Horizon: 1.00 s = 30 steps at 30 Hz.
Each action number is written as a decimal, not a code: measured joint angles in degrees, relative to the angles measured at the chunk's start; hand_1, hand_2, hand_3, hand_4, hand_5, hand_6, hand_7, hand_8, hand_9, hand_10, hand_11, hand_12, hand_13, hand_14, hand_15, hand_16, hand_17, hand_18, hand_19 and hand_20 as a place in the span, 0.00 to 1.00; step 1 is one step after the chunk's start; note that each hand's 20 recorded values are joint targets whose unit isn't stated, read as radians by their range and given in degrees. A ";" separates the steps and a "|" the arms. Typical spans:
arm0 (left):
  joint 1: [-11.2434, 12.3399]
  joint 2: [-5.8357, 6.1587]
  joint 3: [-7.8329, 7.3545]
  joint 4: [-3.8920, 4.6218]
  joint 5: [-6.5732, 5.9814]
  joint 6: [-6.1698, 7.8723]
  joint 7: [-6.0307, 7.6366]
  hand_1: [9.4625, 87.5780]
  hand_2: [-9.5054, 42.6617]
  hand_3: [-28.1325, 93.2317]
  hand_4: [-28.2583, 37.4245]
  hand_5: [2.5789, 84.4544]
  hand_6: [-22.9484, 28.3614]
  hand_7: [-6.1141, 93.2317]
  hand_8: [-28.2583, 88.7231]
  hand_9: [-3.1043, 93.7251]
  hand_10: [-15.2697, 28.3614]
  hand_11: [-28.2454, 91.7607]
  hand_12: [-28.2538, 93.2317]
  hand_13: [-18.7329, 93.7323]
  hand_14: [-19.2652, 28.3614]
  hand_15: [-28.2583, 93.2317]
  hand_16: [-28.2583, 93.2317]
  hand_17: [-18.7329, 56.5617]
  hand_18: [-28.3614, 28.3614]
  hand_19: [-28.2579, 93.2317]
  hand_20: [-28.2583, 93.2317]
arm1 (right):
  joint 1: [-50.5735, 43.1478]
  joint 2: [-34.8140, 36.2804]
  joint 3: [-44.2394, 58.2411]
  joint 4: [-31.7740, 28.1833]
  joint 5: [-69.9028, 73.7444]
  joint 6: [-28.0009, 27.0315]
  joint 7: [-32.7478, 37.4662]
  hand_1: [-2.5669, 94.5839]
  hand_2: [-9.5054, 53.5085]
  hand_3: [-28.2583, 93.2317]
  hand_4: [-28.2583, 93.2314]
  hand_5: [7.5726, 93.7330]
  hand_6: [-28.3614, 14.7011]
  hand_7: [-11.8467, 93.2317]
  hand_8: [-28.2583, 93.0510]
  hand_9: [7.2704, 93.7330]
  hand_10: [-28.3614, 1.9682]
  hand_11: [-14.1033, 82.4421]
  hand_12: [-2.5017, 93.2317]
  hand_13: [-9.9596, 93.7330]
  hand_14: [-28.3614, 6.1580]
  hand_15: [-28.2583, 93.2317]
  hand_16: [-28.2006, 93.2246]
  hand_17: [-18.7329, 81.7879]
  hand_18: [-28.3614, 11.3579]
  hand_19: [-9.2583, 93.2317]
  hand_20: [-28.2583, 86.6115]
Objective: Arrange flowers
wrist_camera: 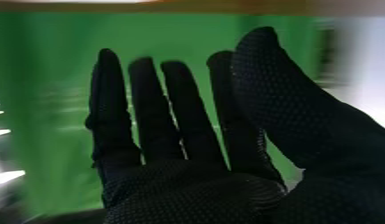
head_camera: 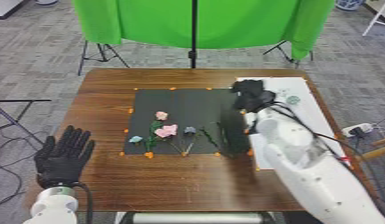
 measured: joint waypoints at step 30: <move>0.43 0.17 0.92 -0.01 -2.59 -0.66 0.85 0.23 0.41 0.90 0.00 0.58 0.68 0.17 0.16 0.46 0.73 0.43 0.31 0.44 0.76 0.53 0.17 0.17 0.75 0.53 0.33 | 4.86 5.71 4.08 16.67 5.94 -3.39 5.65 0.63 0.00 0.83 0.00 0.69 0.63 0.52 0.19 0.76 0.55 0.31 0.36 0.72 0.63 0.56 0.50 0.50 0.18 0.88 0.49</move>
